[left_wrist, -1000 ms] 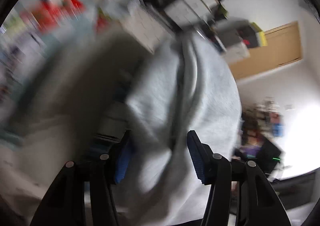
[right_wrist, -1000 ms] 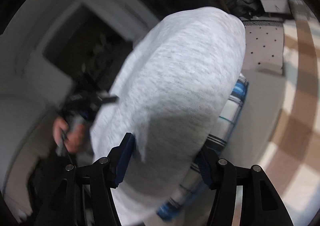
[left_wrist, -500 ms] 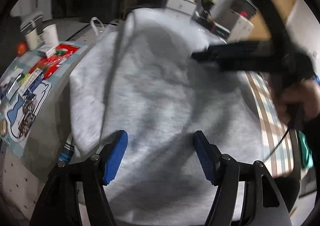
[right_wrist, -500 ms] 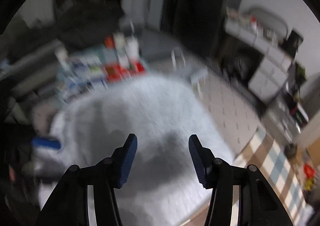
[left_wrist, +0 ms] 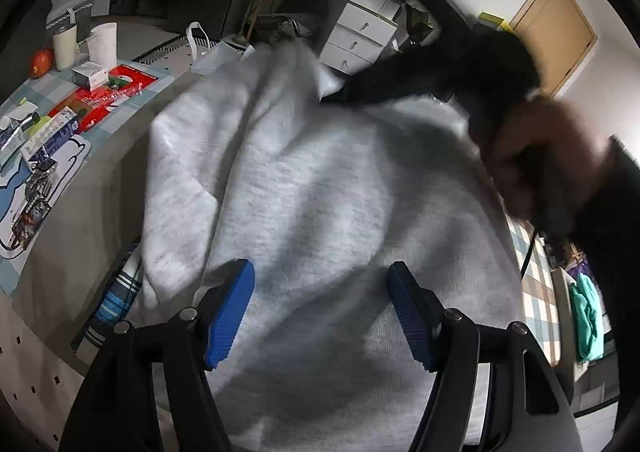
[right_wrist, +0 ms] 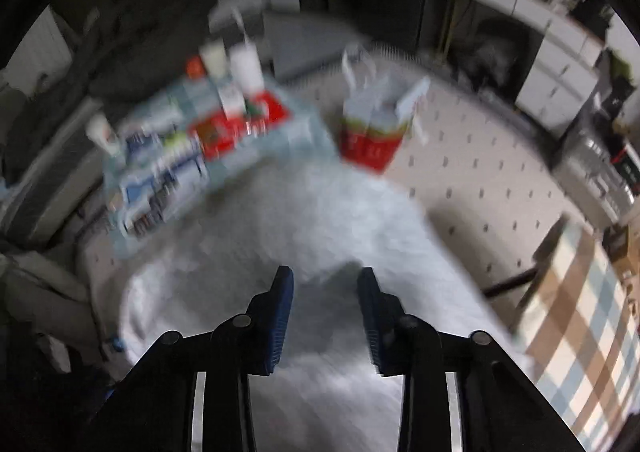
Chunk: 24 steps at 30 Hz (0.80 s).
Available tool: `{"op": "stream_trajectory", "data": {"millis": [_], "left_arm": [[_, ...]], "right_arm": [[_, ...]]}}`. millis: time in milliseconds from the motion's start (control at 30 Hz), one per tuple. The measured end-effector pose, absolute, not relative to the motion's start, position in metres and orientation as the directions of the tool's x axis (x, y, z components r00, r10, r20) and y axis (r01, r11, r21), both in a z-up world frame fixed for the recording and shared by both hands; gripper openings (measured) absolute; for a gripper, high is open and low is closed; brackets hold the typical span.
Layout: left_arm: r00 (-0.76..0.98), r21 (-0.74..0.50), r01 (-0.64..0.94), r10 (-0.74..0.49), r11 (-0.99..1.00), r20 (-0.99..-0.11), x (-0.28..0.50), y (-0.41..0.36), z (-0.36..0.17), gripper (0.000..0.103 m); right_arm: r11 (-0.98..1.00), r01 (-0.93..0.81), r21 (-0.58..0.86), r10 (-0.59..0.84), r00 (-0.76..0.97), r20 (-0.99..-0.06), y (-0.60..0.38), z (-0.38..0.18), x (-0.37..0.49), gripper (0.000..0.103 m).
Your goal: Fold large clothes
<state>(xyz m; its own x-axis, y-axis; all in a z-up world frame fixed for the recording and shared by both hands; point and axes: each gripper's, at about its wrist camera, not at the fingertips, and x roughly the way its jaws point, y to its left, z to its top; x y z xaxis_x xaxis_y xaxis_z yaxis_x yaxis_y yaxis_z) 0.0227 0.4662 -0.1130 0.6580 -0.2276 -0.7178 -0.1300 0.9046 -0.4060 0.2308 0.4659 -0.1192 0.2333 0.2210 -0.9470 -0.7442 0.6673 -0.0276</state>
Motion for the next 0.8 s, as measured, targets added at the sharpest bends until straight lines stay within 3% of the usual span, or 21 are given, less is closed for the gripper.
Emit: {"op": "stream_trajectory", "data": {"millis": [133,333,367,433,500,567,600,667,733,800], "left_arm": [[0.66,-0.391,-0.142,-0.207,0.909,-0.722,0.015,0.458,-0.104,0.065],[0.692,-0.271,-0.244,-0.028,0.931,-0.721,-0.017,0.436,-0.073,0.065],[0.718,-0.261,-0.252,-0.001,0.932,-0.696,-0.028,0.428,-0.063,0.065],[0.757,-0.232,-0.255,0.045,0.939,-0.652,-0.049,0.409,-0.045,0.065],[0.769,-0.157,-0.284,0.128,0.946,-0.626,-0.067,0.389,-0.03,0.074],[0.788,-0.093,-0.305,0.197,0.948,-0.583,-0.088,0.365,-0.014,0.085],[0.797,-0.071,-0.321,0.229,0.944,-0.559,-0.101,0.353,-0.007,0.085],[0.803,-0.054,-0.341,0.261,0.939,-0.536,-0.118,0.336,0.001,0.086],[0.809,-0.055,-0.367,0.289,0.929,-0.511,-0.135,0.323,0.008,0.086],[0.823,-0.063,-0.395,0.323,0.917,-0.468,-0.152,0.312,0.014,0.09]], "right_arm": [[0.692,-0.721,-0.038,0.217,0.258,-0.942,0.47,-0.123,0.233,0.03],[0.657,-0.747,0.101,0.474,0.305,-0.826,0.396,-0.048,0.192,0.036],[0.643,-0.757,0.111,0.522,0.328,-0.787,0.371,-0.037,0.171,0.04],[0.646,-0.755,0.113,0.571,0.379,-0.729,0.337,-0.025,0.14,0.064],[0.645,-0.75,0.145,0.63,0.415,-0.656,0.295,-0.019,0.104,0.074],[0.63,-0.75,0.2,0.693,0.427,-0.582,0.256,-0.016,0.071,0.075],[0.627,-0.75,0.209,0.709,0.438,-0.553,0.242,-0.015,0.056,0.075],[0.625,-0.757,0.192,0.734,0.485,-0.476,0.211,-0.011,0.018,0.083],[0.65,-0.745,0.149,0.724,0.549,-0.418,0.19,-0.006,-0.011,0.103],[0.69,-0.721,0.068,0.69,0.625,-0.366,0.173,0.004,-0.042,0.103]]}}
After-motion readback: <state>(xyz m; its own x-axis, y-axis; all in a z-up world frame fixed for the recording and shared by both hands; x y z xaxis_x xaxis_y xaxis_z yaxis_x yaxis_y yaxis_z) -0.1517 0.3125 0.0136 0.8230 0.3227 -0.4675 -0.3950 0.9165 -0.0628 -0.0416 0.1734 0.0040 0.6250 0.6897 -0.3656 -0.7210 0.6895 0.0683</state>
